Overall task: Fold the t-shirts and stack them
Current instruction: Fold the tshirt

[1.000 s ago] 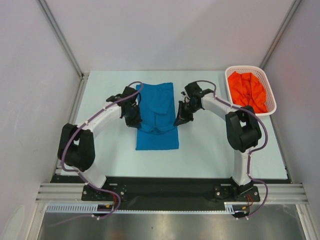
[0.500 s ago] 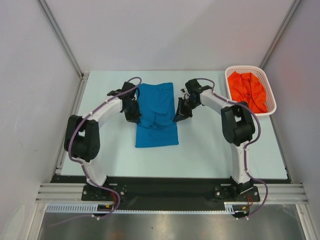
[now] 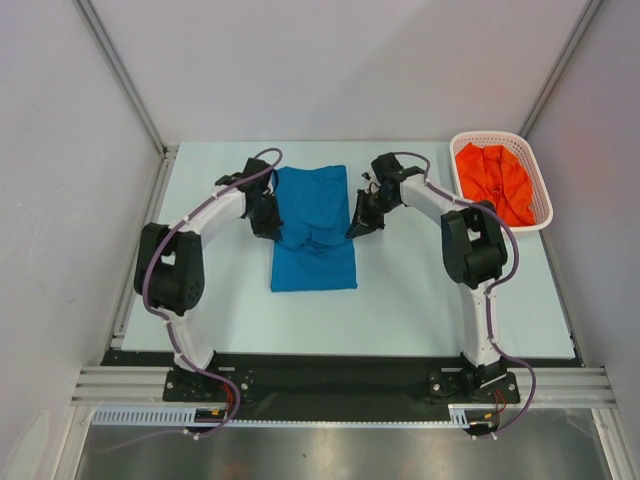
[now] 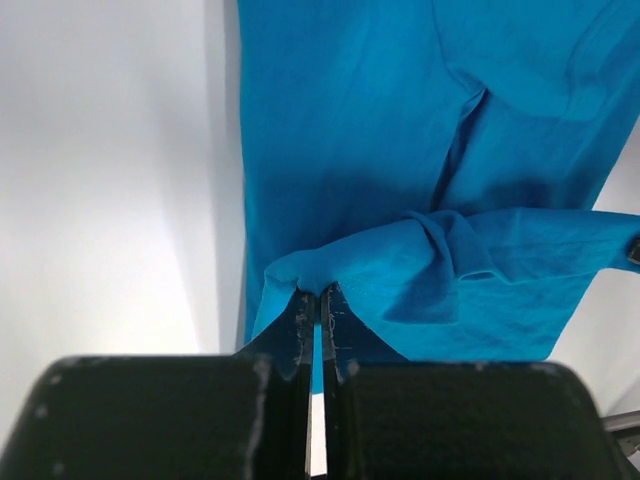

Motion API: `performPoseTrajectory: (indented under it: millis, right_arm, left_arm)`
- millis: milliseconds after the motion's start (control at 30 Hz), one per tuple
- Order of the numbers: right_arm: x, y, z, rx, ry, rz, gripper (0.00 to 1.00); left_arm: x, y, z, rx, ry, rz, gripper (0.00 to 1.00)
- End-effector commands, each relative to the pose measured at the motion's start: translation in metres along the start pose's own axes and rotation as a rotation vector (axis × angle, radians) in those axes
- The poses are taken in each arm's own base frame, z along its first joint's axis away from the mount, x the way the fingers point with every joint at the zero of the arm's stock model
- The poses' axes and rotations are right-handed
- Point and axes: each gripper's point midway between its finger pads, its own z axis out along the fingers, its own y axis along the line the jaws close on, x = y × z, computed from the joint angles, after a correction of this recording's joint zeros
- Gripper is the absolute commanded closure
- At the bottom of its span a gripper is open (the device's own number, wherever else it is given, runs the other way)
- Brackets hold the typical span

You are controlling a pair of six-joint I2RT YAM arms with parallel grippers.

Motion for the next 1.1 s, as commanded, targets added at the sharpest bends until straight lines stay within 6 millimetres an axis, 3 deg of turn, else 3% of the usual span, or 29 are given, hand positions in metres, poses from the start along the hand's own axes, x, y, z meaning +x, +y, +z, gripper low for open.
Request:
performPoseTrajectory:
  millis: [0, 167, 267, 367, 467, 533, 633, 700, 733, 767, 833, 867, 933, 1000, 1067]
  right_arm:
    - [-0.012, 0.006, -0.004, -0.032, -0.008, -0.015, 0.98]
    - [-0.013, 0.004, 0.0, -0.029, 0.011, -0.019, 0.95]
    - [-0.017, 0.001, -0.002, -0.03, 0.0, -0.015, 0.88]
    - [-0.027, 0.001, -0.007, -0.037, -0.027, -0.012, 0.72]
    - [-0.043, 0.005, -0.018, -0.029, -0.073, -0.028, 0.61]
    - [-0.048, 0.011, -0.028, 0.001, -0.099, -0.058, 0.54]
    - [-0.022, 0.013, -0.042, 0.108, -0.094, -0.137, 0.42]
    - [-0.008, 0.008, -0.05, 0.203, -0.104, -0.227, 0.38]
    - [-0.003, 0.003, -0.049, 0.262, -0.117, -0.254, 0.38]
    - [0.011, 0.008, -0.045, 0.271, -0.11, -0.288, 0.38]
    - [0.023, 0.015, -0.031, 0.255, -0.098, -0.313, 0.42]
    - [0.03, 0.022, -0.017, 0.249, -0.092, -0.332, 0.45]
    - [0.028, 0.027, -0.007, 0.246, -0.115, -0.31, 0.52]
    - [0.019, 0.033, -0.001, 0.216, -0.145, -0.291, 0.52]
    - [0.014, 0.034, -0.003, 0.202, -0.157, -0.275, 0.5]
  left_arm:
    - [-0.021, -0.006, -0.004, 0.024, -0.043, 0.016, 0.99]
    - [-0.023, -0.004, 0.001, 0.019, -0.034, 0.004, 0.96]
    - [-0.025, -0.003, 0.003, 0.012, -0.038, -0.002, 0.81]
    - [-0.035, 0.0, 0.0, -0.004, -0.067, -0.003, 0.66]
    - [-0.052, 0.004, -0.023, -0.052, -0.146, -0.01, 0.59]
    - [-0.06, 0.002, -0.053, -0.044, -0.226, -0.007, 0.54]
    - [-0.056, -0.004, -0.086, 0.013, -0.291, 0.012, 0.5]
    - [-0.029, -0.006, -0.086, 0.072, -0.236, 0.029, 0.53]
    - [-0.026, -0.011, -0.1, 0.121, -0.277, 0.049, 0.55]
    - [-0.003, -0.002, -0.087, 0.12, -0.23, 0.053, 0.57]
    - [0.01, -0.019, -0.086, 0.241, -0.241, 0.087, 0.57]
    - [0.029, -0.017, -0.074, 0.273, -0.202, 0.086, 0.58]
    - [0.043, -0.023, -0.062, 0.321, -0.148, 0.075, 0.65]
    - [0.043, -0.024, -0.046, 0.307, -0.122, 0.077, 0.65]
    - [0.03, -0.02, -0.042, 0.264, -0.15, 0.098, 0.54]
